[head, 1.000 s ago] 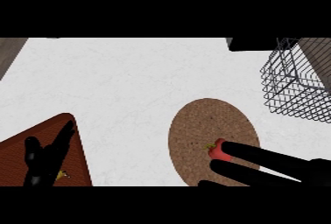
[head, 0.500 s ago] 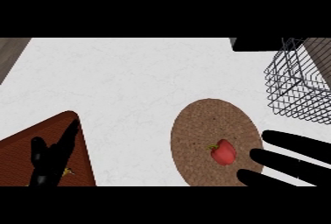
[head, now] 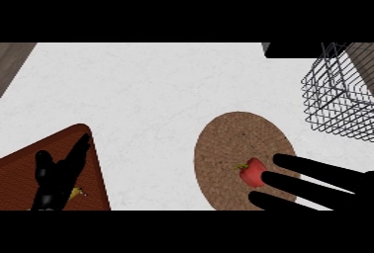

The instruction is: Pick the bell pepper from the placemat and place it in the basket

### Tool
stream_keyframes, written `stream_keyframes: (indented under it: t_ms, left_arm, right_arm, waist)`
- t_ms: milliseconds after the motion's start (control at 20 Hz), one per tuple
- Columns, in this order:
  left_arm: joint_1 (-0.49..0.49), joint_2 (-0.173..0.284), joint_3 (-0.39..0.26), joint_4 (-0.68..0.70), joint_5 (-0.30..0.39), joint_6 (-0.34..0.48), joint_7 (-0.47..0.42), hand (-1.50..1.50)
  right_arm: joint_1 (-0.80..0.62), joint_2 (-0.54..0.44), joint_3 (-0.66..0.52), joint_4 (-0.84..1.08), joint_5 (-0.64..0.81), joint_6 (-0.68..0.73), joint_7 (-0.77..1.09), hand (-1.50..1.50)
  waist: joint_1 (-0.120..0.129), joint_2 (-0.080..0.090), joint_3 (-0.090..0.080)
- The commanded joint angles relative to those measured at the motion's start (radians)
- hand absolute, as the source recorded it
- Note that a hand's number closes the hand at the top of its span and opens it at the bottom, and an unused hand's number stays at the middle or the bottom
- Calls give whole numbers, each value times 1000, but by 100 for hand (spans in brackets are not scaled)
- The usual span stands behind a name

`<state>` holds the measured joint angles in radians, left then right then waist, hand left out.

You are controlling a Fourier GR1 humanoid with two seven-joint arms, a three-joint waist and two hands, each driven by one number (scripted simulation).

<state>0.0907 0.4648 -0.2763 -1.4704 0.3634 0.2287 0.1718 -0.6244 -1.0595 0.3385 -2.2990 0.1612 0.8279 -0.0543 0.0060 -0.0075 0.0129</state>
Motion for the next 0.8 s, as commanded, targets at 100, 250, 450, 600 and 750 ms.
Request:
stream_keyframes:
  t_ms: [100,250,450,600,750]
  left_arm:
    - [27,-35,-14,61,-16,5,29,0]
    - [23,-50,-19,62,-37,17,34,0]
    - [32,-15,10,19,-18,-18,61,0]
    - [26,-39,23,61,-28,-22,31,0]
    - [-27,-87,-7,109,-75,7,36,0]
  right_arm:
    - [124,125,141,-10,228,-74,-31,-150]
    - [152,172,224,-24,320,-84,12,-150]
    - [152,171,265,96,502,-153,-108,-150]
    - [140,199,276,150,535,-152,-128,-150]
    - [193,225,331,185,617,-210,-148,-150]
  waist:
    - [2,11,-11]
    - [-1,10,-12]
    - [9,13,-11]
    - [5,11,-13]
    - [-6,12,-13]
